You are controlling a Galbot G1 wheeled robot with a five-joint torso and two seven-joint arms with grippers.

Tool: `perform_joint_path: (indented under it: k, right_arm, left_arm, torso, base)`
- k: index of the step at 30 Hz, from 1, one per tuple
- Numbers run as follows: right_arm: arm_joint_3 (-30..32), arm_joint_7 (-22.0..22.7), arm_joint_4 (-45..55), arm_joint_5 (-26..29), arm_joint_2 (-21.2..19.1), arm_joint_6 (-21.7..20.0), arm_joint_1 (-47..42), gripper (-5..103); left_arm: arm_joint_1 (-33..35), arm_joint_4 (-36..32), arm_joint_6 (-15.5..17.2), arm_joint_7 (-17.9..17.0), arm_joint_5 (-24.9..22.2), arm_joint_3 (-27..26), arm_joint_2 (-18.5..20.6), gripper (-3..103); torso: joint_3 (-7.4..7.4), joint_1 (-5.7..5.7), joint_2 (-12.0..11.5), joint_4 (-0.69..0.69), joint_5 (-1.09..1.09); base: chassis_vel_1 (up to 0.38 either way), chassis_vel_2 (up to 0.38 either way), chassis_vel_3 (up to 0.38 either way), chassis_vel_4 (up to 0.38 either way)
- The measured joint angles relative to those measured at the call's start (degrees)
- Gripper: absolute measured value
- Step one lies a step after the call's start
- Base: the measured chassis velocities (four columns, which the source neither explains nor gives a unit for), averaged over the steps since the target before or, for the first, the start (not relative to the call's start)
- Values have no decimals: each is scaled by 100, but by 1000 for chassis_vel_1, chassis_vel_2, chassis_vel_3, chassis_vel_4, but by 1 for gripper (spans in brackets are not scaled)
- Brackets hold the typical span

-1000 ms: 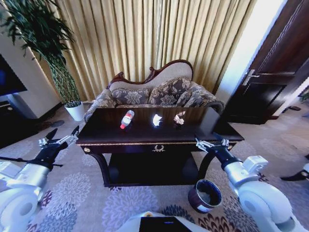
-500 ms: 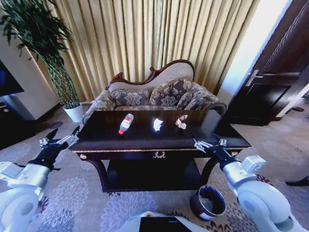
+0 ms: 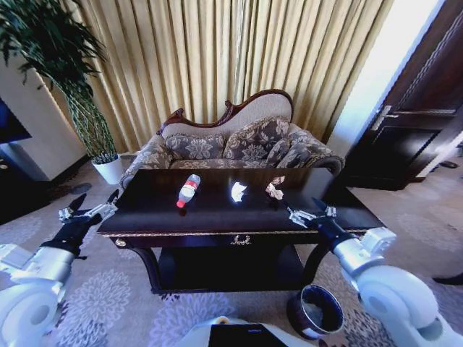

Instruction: Move to the front of the table and place the trash on the table into the trash bin.

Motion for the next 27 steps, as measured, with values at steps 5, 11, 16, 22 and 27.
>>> perform_joint_path:
  k: [5,11,16,22,27]
  right_arm:
    - [-370,353,-529,511,-481,-122,749,100]
    - [-1616,1000,-1437,712,-693,-524,2254,100]
    - [-2461,1161,-1960,682,-466,-689,3021,100]
    - [-2913,1173,-2439,479,-241,-725,3617,100]
    - [-3182,1130,-2955,418,-100,-718,4025,100]
  left_arm:
    - [35,5,-77,32,109,63,-43,100]
    - [119,-90,-119,34,249,142,-108,100]
    - [168,-100,-118,-25,271,122,-68,100]
    - [255,-148,-111,-35,306,99,-102,100]
    - [333,-179,-111,-25,394,99,-199,100]
  torso:
    - [1,0,0,-1,1]
    - [1,1,0,0,0]
    - [1,1,-1,1,0]
    - [1,1,-1,0,-1]
    - [1,1,-1,-1,0]
  base:
    - [0,0,0,0]
    - [0,0,0,0]
    - [0,0,0,0]
    - [0,0,0,0]
    - [0,0,0,0]
